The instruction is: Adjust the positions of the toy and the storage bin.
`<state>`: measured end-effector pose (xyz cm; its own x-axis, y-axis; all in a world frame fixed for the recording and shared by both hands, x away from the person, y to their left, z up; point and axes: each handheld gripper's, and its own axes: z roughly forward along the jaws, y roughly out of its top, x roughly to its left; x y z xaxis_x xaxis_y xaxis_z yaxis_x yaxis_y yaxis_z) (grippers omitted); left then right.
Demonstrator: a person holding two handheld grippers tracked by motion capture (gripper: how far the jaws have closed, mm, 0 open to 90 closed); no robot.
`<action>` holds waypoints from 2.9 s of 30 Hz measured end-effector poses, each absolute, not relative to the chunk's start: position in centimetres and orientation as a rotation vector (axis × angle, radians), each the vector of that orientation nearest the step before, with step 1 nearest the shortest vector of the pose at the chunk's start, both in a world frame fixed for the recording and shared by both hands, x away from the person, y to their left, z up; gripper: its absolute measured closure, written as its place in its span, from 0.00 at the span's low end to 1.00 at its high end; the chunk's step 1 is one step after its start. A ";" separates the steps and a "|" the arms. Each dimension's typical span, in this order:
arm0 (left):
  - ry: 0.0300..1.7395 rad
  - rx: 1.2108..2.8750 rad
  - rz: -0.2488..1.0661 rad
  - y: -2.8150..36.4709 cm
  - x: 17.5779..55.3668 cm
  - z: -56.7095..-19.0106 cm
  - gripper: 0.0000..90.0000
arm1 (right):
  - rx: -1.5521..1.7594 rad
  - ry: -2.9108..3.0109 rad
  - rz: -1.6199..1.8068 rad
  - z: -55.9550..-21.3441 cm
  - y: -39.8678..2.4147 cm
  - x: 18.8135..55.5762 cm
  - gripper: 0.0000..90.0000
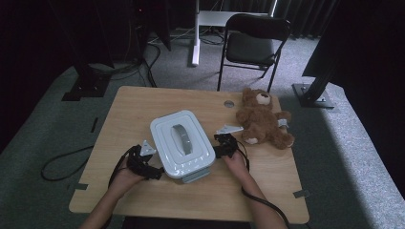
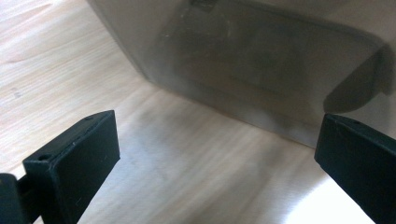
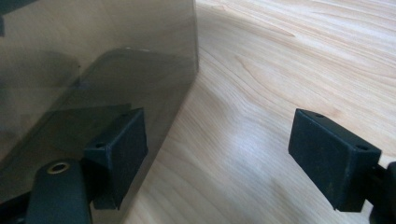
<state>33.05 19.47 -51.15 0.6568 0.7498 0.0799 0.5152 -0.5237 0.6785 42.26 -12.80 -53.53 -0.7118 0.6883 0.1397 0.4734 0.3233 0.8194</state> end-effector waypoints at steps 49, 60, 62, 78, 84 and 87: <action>1.076 2.088 0.429 23.7 29.2 -48.3 0.01 | 1.002 2.393 1.218 -55.3 -20.5 35.6 0.15; 0.970 2.043 0.503 22.3 28.5 -44.7 0.01 | 1.082 2.355 1.177 -55.9 -23.4 34.5 0.15; 0.939 2.039 0.502 21.8 28.3 -44.0 0.01 | 1.098 2.355 1.164 -56.0 -23.9 34.4 0.15; 0.794 2.076 0.434 17.0 29.5 -42.1 0.01 | 1.215 2.279 1.104 -56.3 -26.8 34.0 0.15; 0.776 2.089 0.394 15.5 30.3 -42.2 0.01 | 1.279 2.198 0.978 -56.4 -27.1 34.2 0.12; 0.780 2.097 0.376 14.9 30.8 -42.3 0.01 | 1.291 2.188 0.975 -56.4 -27.3 34.2 0.12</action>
